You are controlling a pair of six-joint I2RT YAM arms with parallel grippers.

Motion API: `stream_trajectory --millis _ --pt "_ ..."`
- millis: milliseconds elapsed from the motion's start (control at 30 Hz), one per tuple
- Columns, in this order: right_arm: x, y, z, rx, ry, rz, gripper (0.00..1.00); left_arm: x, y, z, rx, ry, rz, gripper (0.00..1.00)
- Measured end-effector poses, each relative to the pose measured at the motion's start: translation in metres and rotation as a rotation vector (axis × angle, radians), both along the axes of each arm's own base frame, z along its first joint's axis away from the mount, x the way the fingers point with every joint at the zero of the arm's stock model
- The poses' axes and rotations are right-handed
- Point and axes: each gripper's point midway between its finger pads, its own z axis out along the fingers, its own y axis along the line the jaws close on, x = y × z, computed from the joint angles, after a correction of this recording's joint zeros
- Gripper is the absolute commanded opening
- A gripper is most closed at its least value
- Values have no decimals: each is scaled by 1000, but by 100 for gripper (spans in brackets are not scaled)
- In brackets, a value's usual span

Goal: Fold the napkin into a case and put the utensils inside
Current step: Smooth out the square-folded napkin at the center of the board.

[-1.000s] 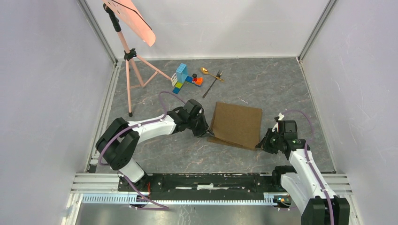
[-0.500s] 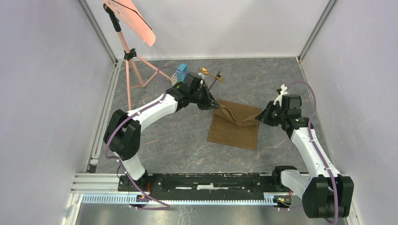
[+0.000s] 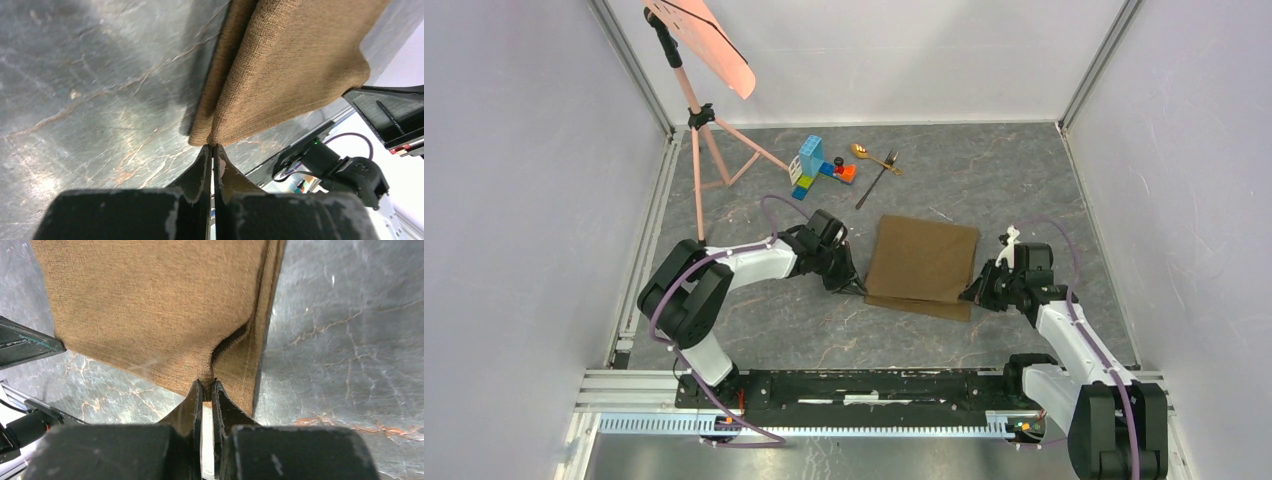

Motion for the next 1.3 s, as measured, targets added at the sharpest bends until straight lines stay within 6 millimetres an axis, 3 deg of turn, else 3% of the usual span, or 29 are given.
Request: stream_trajectory --millis 233,800,1300 --pt "-12 4 -9 22 22 12 0 -12 2 -8 -21 20 -10 2" --pt "-20 -3 -9 -14 10 -5 0 -18 -9 17 -86 -23 -44 2" --pt "-30 -3 -19 -15 42 -4 0 -27 -3 -1 -56 16 -46 2"
